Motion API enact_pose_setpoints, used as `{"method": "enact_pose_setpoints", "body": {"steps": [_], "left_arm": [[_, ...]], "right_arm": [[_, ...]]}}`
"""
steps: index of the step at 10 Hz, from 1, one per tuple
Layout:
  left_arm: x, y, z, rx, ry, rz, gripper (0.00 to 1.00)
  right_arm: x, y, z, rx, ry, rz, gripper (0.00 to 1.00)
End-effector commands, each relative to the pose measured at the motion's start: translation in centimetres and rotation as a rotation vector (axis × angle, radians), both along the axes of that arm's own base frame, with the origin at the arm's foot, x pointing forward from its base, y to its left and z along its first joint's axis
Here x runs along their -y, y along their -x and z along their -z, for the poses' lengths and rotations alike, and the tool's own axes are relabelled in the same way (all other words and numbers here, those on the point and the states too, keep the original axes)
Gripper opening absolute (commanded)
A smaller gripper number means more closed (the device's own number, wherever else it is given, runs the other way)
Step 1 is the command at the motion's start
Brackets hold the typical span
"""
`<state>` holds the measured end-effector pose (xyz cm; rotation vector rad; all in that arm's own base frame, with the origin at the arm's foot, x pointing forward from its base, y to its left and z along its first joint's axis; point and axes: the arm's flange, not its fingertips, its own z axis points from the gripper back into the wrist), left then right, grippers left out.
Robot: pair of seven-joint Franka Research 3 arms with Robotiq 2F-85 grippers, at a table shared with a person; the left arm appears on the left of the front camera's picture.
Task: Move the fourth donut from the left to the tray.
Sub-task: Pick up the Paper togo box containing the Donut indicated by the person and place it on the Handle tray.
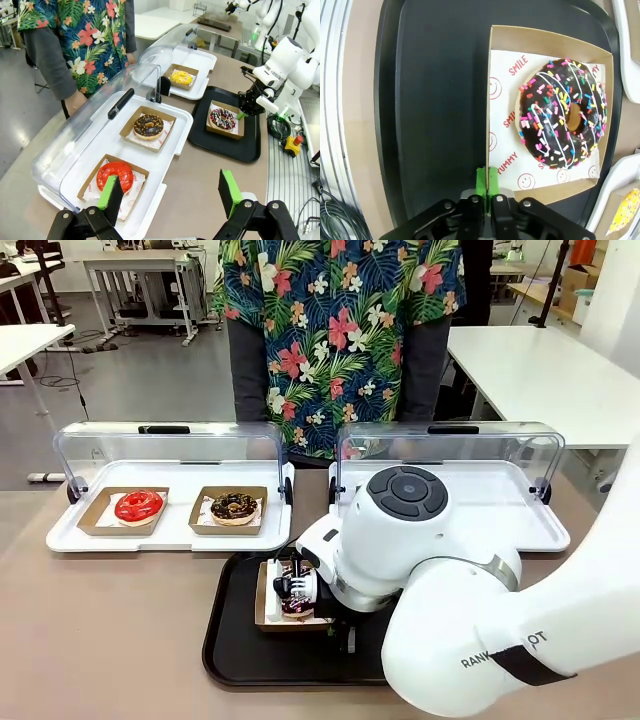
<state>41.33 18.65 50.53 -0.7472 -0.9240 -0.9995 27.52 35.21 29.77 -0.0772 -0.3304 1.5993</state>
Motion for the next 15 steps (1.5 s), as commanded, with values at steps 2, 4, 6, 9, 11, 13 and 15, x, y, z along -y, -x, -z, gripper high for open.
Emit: {"method": "enact_pose_setpoints", "body": {"steps": [2, 4, 6, 9, 11, 13, 15], "left_arm": [[0.0, 0.1, -0.1, 0.005, -0.001, 0.013, 1.0], [0.0, 0.1, -0.1, 0.005, -0.001, 0.013, 1.0], [0.0, 0.1, -0.1, 0.005, -0.001, 0.013, 1.0], [0.0, 0.1, -0.1, 0.005, -0.001, 0.013, 1.0], [0.0, 0.1, -0.1, 0.005, -0.001, 0.013, 1.0], [0.0, 0.1, -0.1, 0.005, -0.001, 0.013, 1.0], [0.0, 0.1, -0.1, 0.005, -0.001, 0.013, 1.0]], "right_arm": [[9.0, 6.5, 1.0, 0.015, -0.042, 0.02, 0.61], [9.2, 6.4, -0.3, 0.007, -0.031, 0.044, 1.0], [9.4, 6.4, -2.2, -0.001, -0.05, 0.05, 1.0], [9.6, 6.6, -4.9, -0.026, -0.065, 0.037, 1.0], [9.7, 6.7, -6.1, -0.034, -0.081, 0.025, 1.0], [9.8, 6.7, -6.2, -0.03, -0.085, 0.037, 1.0], [1.5, 1.0, -9.1, -0.008, -0.066, 0.052, 1.0]]}}
